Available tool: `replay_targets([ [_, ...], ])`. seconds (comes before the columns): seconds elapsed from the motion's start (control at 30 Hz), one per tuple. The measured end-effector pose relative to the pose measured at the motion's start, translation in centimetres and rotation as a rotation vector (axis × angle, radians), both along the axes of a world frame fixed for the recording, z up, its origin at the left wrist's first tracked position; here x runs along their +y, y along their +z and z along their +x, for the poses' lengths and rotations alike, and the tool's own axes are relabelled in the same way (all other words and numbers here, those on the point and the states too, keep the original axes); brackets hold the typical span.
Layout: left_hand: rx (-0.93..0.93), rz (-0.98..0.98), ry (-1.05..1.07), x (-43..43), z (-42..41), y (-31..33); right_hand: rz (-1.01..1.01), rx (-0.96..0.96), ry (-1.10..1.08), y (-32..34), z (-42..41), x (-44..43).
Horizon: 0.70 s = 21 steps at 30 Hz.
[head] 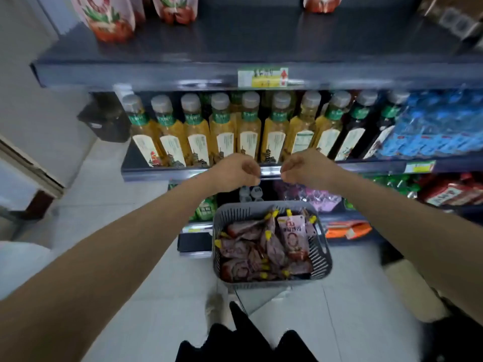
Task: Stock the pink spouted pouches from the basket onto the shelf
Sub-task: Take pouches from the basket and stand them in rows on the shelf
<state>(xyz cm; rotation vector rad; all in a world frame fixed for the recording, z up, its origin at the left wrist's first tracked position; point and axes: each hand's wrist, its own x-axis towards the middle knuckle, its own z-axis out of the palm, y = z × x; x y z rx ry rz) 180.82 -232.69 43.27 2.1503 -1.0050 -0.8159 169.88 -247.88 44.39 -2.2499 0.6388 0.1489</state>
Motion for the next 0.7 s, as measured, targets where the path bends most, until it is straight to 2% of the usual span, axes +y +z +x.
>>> replay_targets([
  [0.17, 0.008, 0.192, -0.017, -0.9, -1.8, -8.1, 0.006, 0.177, -0.025, -7.4, -2.2, -1.3],
  [0.47, 0.051, 0.328, 0.124, -1.3, -0.1, -18.9, -0.074, 0.368, -0.035, -17.8, -2.5, -3.2],
  [0.7, -0.065, 0.407, 0.018, -3.8, 1.2, -26.2, -0.065, 0.461, -0.182, -25.8, -3.7, -5.5],
])
